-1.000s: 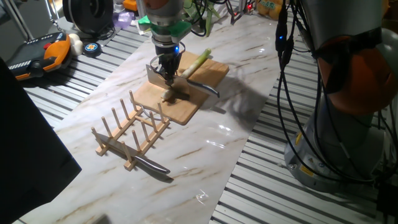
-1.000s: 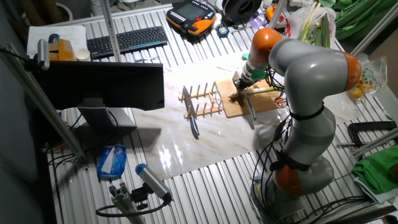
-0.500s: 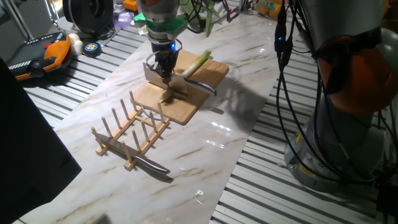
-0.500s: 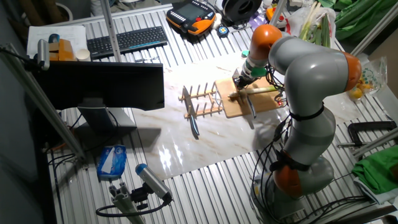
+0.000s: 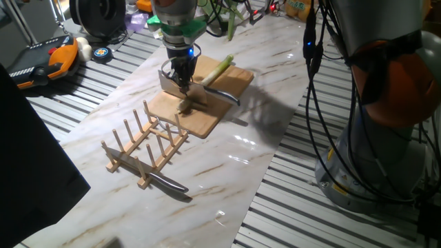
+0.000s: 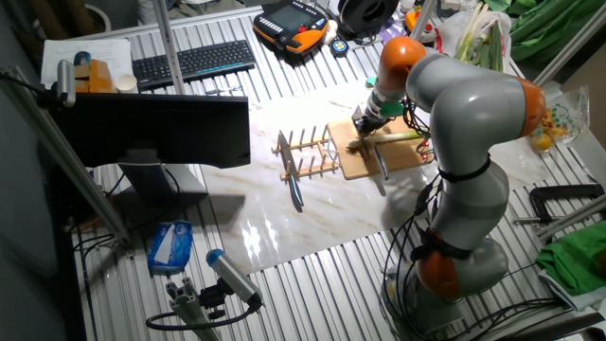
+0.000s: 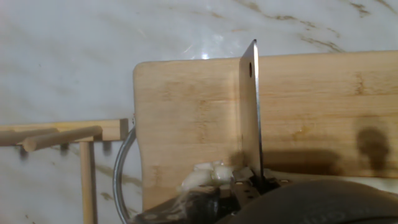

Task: Chop the scallions

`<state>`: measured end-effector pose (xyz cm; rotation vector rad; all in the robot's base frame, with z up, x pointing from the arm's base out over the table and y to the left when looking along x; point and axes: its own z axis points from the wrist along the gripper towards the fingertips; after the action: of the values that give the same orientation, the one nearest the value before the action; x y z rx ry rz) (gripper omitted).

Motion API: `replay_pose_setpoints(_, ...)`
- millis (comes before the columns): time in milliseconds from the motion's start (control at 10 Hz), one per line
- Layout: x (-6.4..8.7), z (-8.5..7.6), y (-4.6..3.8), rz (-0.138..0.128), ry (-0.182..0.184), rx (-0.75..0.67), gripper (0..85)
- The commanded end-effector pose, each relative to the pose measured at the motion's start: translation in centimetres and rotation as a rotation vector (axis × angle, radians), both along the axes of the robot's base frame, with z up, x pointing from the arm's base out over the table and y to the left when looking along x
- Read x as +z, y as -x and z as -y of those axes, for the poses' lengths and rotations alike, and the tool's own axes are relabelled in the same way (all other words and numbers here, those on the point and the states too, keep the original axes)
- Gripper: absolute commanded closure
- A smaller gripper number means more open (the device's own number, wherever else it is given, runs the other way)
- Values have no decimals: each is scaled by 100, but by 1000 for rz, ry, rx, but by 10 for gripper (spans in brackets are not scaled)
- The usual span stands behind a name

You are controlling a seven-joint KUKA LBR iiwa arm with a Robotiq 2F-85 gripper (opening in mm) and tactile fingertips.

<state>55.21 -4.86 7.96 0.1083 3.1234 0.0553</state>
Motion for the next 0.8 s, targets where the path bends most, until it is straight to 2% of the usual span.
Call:
replay_pose_setpoints(0,-3,-5,-6,-3,6,1,843)
replay_pose_setpoints(200,-6,-2,-2,-8,3,-1,843)
replay_pose_setpoints(400,-24,-12,-8,-2,-36,-12,843)
replay_pose_setpoints(700,-37,-26,-7,-8,-1,-1,843)
